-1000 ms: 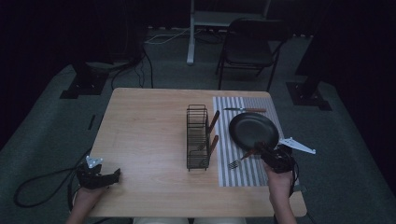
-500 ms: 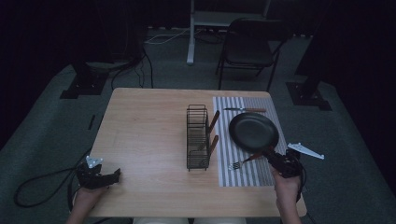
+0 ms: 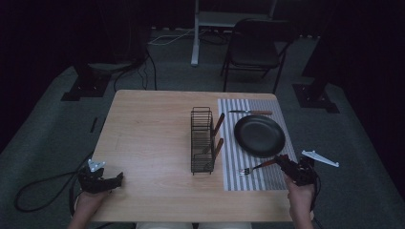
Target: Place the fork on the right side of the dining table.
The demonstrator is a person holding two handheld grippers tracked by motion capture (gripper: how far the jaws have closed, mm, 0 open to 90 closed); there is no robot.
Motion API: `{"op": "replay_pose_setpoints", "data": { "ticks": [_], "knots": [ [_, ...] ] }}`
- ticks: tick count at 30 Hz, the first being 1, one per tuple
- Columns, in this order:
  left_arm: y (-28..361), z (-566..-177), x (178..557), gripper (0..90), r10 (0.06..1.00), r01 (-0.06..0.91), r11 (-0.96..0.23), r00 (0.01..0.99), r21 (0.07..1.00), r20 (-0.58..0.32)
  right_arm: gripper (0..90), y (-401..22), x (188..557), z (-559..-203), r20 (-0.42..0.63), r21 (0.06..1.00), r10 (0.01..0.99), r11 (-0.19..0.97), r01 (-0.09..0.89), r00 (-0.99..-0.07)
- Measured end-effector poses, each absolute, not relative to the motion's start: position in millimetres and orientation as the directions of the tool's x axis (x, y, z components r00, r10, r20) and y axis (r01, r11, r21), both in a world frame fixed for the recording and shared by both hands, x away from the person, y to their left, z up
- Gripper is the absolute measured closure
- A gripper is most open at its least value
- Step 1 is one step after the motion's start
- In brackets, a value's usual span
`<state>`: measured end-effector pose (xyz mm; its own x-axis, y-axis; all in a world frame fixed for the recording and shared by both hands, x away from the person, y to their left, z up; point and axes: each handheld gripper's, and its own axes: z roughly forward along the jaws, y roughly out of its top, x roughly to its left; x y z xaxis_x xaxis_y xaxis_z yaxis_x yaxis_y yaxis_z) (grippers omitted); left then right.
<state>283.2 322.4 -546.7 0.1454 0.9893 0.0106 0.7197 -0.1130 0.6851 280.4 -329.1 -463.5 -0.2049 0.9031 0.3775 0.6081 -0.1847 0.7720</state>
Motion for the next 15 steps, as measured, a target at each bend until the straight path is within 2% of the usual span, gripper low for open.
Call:
{"op": "replay_pose_setpoints", "data": {
  "ticks": [15],
  "knots": [
    [322.4,-546.8,283.2,0.0,0.989,0.720,-0.113,0.145,0.685,0.011,57.3,-348.0,281.7,-483.2,0.380,0.728,0.914,-0.201,0.656,-0.142]
  ]
}}
